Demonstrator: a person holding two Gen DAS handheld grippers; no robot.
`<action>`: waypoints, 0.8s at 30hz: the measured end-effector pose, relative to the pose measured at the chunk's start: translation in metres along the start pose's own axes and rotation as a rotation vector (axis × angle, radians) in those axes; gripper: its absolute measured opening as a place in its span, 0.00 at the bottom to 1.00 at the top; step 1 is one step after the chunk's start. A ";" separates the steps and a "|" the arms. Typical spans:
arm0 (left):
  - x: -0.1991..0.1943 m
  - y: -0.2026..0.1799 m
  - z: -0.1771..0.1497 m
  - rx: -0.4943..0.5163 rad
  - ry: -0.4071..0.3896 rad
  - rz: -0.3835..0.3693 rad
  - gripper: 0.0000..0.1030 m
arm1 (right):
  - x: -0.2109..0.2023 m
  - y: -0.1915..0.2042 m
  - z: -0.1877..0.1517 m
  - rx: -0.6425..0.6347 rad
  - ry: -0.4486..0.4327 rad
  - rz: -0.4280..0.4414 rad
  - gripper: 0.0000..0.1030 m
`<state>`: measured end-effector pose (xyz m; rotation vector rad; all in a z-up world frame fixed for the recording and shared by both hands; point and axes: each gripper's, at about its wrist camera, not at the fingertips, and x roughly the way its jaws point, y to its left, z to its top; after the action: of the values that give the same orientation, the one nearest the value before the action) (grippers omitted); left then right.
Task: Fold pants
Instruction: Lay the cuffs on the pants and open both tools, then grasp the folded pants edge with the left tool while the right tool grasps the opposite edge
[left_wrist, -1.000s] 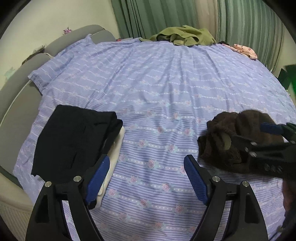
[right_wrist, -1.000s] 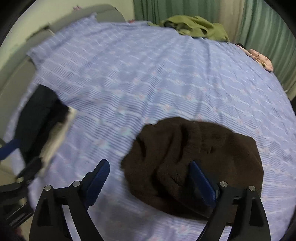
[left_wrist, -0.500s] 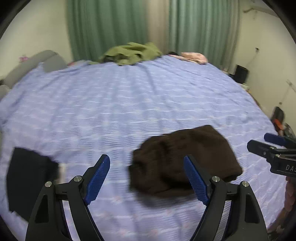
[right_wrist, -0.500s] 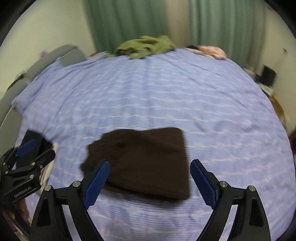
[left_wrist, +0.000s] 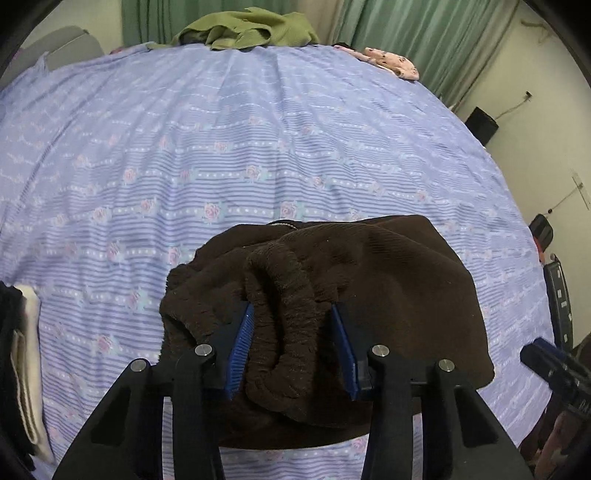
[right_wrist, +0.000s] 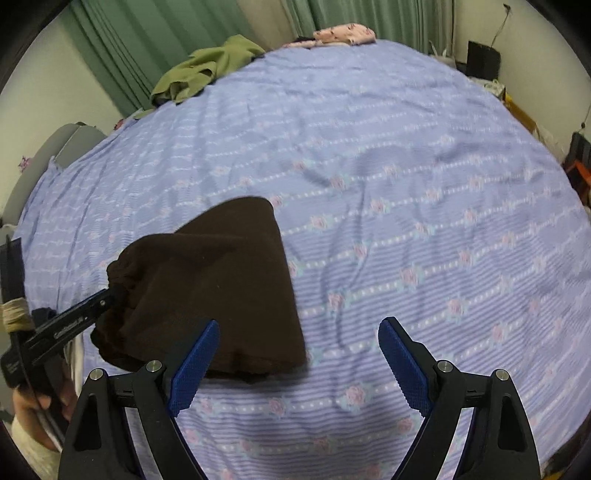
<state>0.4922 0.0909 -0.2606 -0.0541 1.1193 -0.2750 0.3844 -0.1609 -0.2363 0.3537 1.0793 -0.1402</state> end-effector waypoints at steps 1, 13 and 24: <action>0.000 0.000 0.001 -0.001 -0.001 0.004 0.36 | 0.002 0.000 -0.001 -0.003 0.004 -0.002 0.86; -0.090 0.040 -0.018 -0.089 -0.150 -0.074 0.12 | -0.002 0.016 -0.004 -0.045 -0.006 0.042 0.86; -0.070 0.088 -0.045 -0.207 -0.090 0.020 0.31 | 0.027 0.052 -0.015 -0.185 0.042 0.032 0.86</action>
<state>0.4402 0.1973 -0.2343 -0.2365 1.0553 -0.1372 0.3991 -0.1051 -0.2555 0.2083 1.1178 -0.0038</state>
